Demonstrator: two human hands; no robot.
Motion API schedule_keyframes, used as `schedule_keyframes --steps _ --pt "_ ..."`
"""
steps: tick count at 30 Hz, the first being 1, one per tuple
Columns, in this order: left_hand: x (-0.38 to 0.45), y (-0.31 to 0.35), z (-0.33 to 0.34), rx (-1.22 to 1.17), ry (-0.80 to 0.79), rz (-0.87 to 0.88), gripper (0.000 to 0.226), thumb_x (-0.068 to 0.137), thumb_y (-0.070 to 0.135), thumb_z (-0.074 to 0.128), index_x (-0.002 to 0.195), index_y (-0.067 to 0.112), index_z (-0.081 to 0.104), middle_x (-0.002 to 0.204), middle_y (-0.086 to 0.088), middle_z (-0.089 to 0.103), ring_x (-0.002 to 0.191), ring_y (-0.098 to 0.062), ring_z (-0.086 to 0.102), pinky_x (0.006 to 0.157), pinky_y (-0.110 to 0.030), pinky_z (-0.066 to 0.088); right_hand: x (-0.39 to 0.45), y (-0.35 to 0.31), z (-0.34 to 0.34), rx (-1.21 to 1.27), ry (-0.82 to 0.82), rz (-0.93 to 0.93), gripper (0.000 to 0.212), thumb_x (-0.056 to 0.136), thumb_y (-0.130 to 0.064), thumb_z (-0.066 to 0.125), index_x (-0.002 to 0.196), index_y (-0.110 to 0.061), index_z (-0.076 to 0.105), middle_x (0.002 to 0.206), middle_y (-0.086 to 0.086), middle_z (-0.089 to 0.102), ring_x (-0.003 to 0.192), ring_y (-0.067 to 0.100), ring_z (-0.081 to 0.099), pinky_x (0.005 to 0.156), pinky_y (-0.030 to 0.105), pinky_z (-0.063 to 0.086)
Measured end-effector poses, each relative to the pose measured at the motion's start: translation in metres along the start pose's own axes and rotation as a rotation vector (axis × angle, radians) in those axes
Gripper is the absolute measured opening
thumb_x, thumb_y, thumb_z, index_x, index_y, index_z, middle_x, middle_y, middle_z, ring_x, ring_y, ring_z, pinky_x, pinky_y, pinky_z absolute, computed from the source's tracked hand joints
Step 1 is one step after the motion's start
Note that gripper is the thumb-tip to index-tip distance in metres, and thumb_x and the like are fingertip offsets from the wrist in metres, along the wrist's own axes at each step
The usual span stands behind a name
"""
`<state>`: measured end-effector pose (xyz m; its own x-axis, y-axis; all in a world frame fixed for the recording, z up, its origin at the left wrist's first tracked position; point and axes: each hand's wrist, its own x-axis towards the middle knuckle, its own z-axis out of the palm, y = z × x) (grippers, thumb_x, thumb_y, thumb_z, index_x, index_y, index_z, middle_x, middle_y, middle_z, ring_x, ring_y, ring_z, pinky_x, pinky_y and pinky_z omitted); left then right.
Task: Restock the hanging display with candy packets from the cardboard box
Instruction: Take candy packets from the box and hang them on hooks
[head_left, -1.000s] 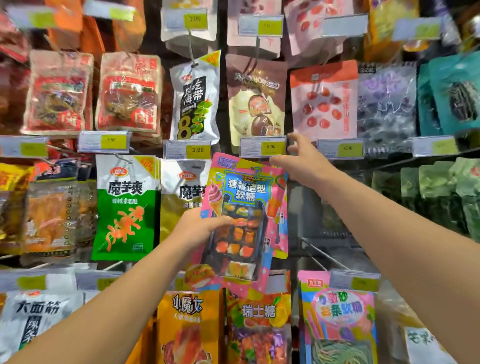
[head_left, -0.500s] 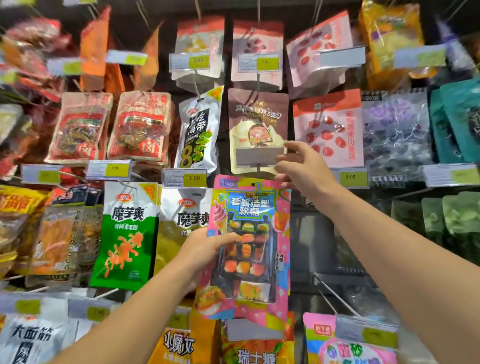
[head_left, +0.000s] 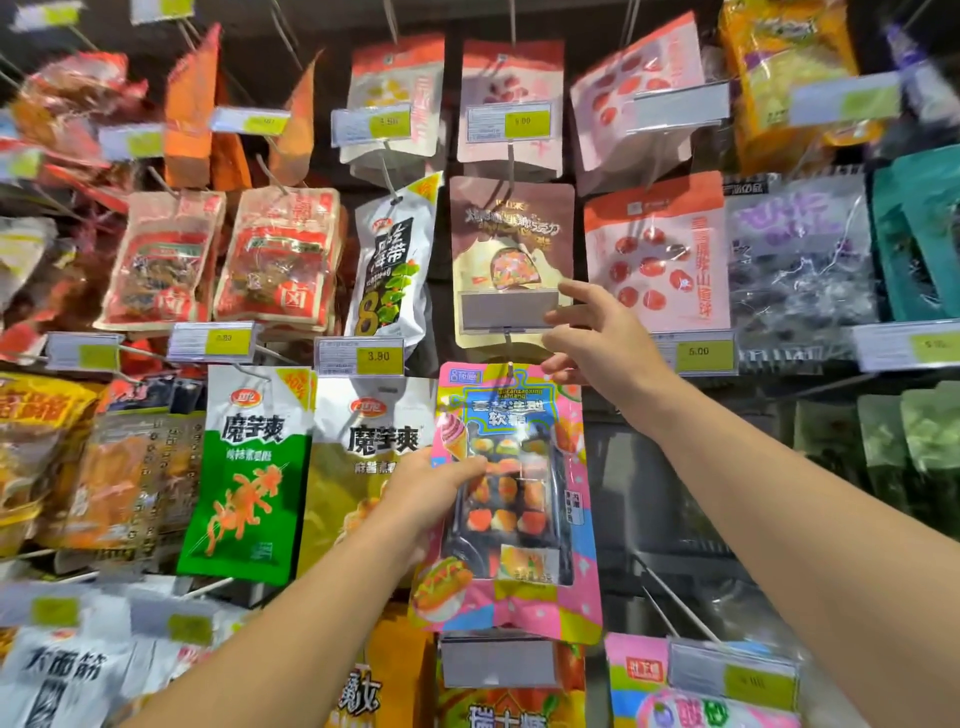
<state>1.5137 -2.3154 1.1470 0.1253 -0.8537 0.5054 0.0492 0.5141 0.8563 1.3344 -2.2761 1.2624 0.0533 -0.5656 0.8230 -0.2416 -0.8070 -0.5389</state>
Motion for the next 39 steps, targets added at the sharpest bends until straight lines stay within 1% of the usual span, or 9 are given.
schedule_keyframes --steps 5,8,13,18,20,23,27,29,39 --pt "0.015 -0.005 0.004 0.072 0.025 -0.027 0.015 0.081 0.014 0.076 0.092 0.005 0.073 0.086 -0.011 0.075 0.068 -0.019 0.068 0.059 -0.023 0.052 -0.007 -0.003 -0.001 -0.005 -0.004 -0.018 0.055 0.086 -0.002 0.061 0.136 -0.022 0.048 0.121 0.006 0.058 0.069 0.026 0.065 0.071 0.045 0.058" --pt "0.026 -0.010 0.009 0.164 0.059 -0.062 0.028 0.069 0.026 0.079 0.085 0.005 0.070 0.078 -0.011 0.071 0.072 -0.024 0.066 0.069 -0.034 0.054 -0.016 -0.001 -0.006 -0.040 0.003 -0.085 0.039 0.086 -0.002 0.061 0.119 -0.022 0.056 0.118 0.006 0.061 0.072 0.021 0.065 0.062 0.032 0.057" --pt "0.033 -0.023 0.012 0.291 0.109 -0.101 0.016 0.083 0.020 0.069 0.080 0.007 0.060 0.069 -0.006 0.057 0.062 -0.020 0.053 0.054 -0.028 0.039 -0.039 0.021 -0.006 -0.078 -0.002 -0.076 0.035 0.075 -0.013 0.063 0.106 -0.028 0.065 0.105 -0.004 0.068 0.071 0.019 0.066 0.066 0.037 0.060" --pt "0.039 -0.037 0.012 0.251 0.059 -0.090 0.056 0.060 0.053 0.078 0.098 0.013 0.068 0.093 -0.004 0.073 0.089 -0.025 0.068 0.087 -0.045 0.056 -0.066 0.061 0.002 -0.210 -0.025 0.035 0.040 0.072 -0.025 0.063 0.111 -0.034 0.064 0.108 -0.011 0.067 0.070 0.024 0.068 0.071 0.041 0.059" --pt "0.039 -0.041 0.007 0.243 0.076 -0.105 0.047 0.067 0.047 0.078 0.098 0.013 0.067 0.093 -0.006 0.072 0.089 -0.026 0.068 0.089 -0.046 0.055 -0.077 0.071 0.009 -0.315 -0.059 0.090 0.045 0.069 -0.031 0.062 0.114 -0.034 0.064 0.112 -0.015 0.067 0.080 0.014 0.066 0.082 0.039 0.057" --pt "0.032 -0.042 -0.003 0.287 0.120 -0.083 0.038 0.079 0.038 0.076 0.101 0.012 0.060 0.097 -0.006 0.066 0.092 -0.025 0.062 0.083 -0.036 0.049 -0.092 0.077 0.017 -0.437 -0.095 0.145 0.040 0.079 -0.019 0.065 0.116 -0.031 0.062 0.119 -0.011 0.064 0.081 -0.001 0.056 0.082 0.025 0.044" --pt "0.021 -0.048 -0.025 0.333 0.087 -0.061 0.038 0.079 0.031 0.076 0.108 0.012 0.060 0.105 -0.007 0.065 0.091 -0.026 0.060 0.075 -0.033 0.046 -0.112 0.073 0.039 -0.526 -0.100 0.220 0.038 0.084 -0.021 0.066 0.122 -0.024 0.062 0.120 -0.009 0.061 0.083 0.007 0.060 0.077 0.022 0.039" --pt "0.012 -0.052 -0.037 0.405 0.058 -0.008 0.041 0.077 0.029 0.077 0.110 0.015 0.059 0.108 -0.005 0.065 0.091 -0.024 0.061 0.083 -0.037 0.053 -0.124 0.069 0.052 -0.565 -0.091 0.237 0.037 0.085 -0.021 0.066 0.122 -0.021 0.063 0.118 -0.007 0.062 0.085 0.009 0.060 0.076 0.021 0.039" --pt "-0.103 -0.061 -0.111 0.571 -0.092 0.135 0.038 0.082 0.023 0.072 0.117 0.013 0.066 0.114 -0.005 0.069 0.107 -0.020 0.063 0.093 -0.030 0.047 -0.220 0.035 0.128 -0.790 -0.134 0.256 0.045 0.077 -0.032 0.060 0.119 -0.016 0.063 0.117 0.008 0.064 0.112 0.026 0.058 0.093 0.036 0.045"
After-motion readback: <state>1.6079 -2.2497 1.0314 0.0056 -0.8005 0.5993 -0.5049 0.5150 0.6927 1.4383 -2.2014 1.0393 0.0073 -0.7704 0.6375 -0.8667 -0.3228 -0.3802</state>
